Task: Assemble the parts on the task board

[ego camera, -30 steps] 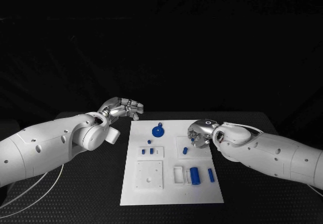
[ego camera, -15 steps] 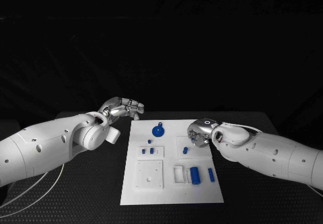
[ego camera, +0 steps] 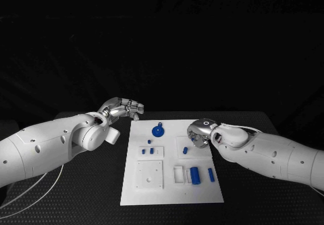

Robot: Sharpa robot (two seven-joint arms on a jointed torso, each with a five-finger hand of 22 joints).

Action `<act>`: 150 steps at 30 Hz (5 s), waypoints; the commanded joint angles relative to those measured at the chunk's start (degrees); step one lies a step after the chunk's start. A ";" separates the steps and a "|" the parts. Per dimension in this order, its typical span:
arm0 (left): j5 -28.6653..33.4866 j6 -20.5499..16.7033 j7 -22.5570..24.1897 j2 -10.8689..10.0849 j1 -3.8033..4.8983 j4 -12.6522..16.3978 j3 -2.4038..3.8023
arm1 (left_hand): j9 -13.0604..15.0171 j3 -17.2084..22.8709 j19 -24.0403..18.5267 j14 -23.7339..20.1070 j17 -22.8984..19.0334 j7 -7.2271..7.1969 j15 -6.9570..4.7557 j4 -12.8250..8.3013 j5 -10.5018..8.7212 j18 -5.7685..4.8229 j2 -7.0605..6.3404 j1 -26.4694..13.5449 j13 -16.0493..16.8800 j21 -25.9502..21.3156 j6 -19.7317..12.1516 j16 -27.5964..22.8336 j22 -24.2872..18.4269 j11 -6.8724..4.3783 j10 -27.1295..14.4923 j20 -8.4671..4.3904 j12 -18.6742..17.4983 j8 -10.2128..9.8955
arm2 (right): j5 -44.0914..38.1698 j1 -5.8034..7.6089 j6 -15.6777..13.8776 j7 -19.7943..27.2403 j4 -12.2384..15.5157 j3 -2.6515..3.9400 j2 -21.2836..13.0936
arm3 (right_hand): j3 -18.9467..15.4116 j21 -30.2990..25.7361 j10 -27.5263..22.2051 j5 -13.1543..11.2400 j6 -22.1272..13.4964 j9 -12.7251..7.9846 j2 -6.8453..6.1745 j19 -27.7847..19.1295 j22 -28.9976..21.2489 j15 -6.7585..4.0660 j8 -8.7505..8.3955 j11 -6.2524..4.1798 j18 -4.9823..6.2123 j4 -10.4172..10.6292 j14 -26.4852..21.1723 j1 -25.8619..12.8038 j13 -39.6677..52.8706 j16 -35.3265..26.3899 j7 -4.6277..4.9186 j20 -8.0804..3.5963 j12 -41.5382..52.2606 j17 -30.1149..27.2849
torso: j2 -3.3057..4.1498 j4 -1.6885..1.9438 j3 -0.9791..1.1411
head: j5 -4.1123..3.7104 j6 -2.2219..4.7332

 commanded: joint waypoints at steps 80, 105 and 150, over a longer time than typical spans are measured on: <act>2.32 -0.27 0.67 0.58 0.04 -2.37 0.04 | -0.23 -0.39 0.11 0.51 1.03 0.33 0.18 0.14 -0.10 1.00 -0.30 -0.25 -0.26 -0.93 -1.32 -1.19 0.37 0.22 -1.32 0.35 -0.26 -0.08 | 0.74 2.82 -2.78 -1.14 17.10 2.21 -3.38 | 0.42 3.27 5.56 -0.28 5.32 1.79 1.55 5.36 1.03 -2.14 2.00 -2.13 0.33 -0.48 4.96 -1.64 4.34 1.03 -2.00 -1.80 0.22 4.02 | -0.09 -0.03 0.01 | 3.13 0.26; 3.51 -0.74 1.17 2.44 0.06 -4.09 0.03 | -0.23 -0.38 0.17 0.55 1.19 0.34 0.19 0.17 -0.07 1.01 -0.36 -0.20 -0.27 -1.02 -1.33 -1.34 0.42 0.23 -1.34 0.37 -0.22 -0.01 | -4.97 -0.96 -2.04 -0.63 16.96 -1.74 7.47 | 0.50 3.30 5.54 -0.21 5.29 1.83 1.67 5.35 1.03 -2.14 1.92 -2.11 0.33 -0.55 4.99 -1.65 4.45 0.91 -1.99 -1.80 0.09 4.12 | 0.01 0.13 -0.25 | 10.27 -1.69; 3.52 -0.48 1.18 2.49 0.07 -3.95 0.04 | -0.24 -0.41 0.24 0.58 1.52 0.37 0.22 0.35 -0.09 1.02 -0.41 -0.26 -0.29 -1.23 -1.46 -1.66 0.52 0.26 -1.44 0.41 -0.19 0.08 | -5.94 -3.84 -0.40 -1.19 15.31 -2.40 6.38 | 0.53 3.38 5.60 -0.21 5.30 1.93 1.87 5.33 1.03 -2.14 1.82 -2.10 0.33 -0.75 5.09 -1.83 4.69 0.70 -1.97 -1.80 -0.11 4.29 | -0.04 0.02 -0.15 | 13.45 -4.65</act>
